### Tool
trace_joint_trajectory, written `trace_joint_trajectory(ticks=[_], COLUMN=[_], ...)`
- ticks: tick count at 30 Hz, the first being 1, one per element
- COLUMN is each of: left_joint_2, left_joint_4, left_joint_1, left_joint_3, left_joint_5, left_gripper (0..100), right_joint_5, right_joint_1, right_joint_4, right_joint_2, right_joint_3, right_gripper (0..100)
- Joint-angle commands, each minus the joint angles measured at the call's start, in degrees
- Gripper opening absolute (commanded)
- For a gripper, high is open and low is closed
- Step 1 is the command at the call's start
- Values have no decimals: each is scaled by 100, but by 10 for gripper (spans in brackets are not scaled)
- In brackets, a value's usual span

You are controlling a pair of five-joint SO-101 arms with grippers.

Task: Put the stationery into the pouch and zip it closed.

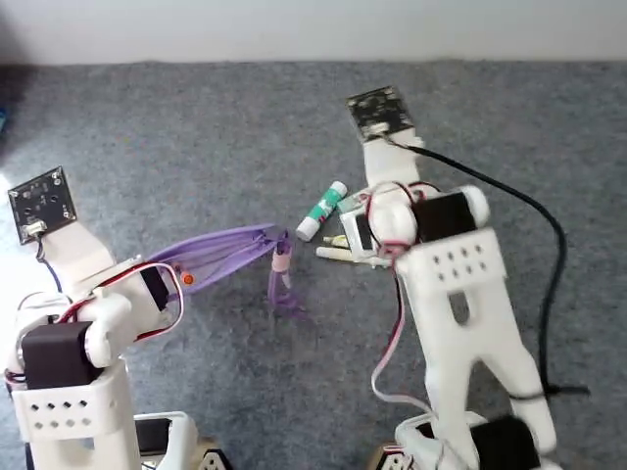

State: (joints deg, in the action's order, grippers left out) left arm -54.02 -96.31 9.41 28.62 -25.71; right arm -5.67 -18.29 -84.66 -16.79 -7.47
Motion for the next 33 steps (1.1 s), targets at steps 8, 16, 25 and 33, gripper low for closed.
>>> trace_joint_trajectory(ticks=[8, 16, 25, 33], left_joint_2=[-26, -26, -26, -26], left_joint_4=[-9, -9, 0, 0], left_joint_1=[0, 0, 0, 0], left_joint_3=[-40, -40, -40, -40], left_joint_5=[-62, -62, -62, -62], left_gripper=[13, 13, 13, 13], right_joint_5=[-1811, -1837, -2497, -2523], right_joint_1=[75, 224, 251, 4], right_joint_4=[259, 40, -119, -470], right_joint_2=[2132, 3916, 5429, 5798], right_joint_3=[712, 2409, 3701, 3991], right_gripper=[92, 281, 241, 243])
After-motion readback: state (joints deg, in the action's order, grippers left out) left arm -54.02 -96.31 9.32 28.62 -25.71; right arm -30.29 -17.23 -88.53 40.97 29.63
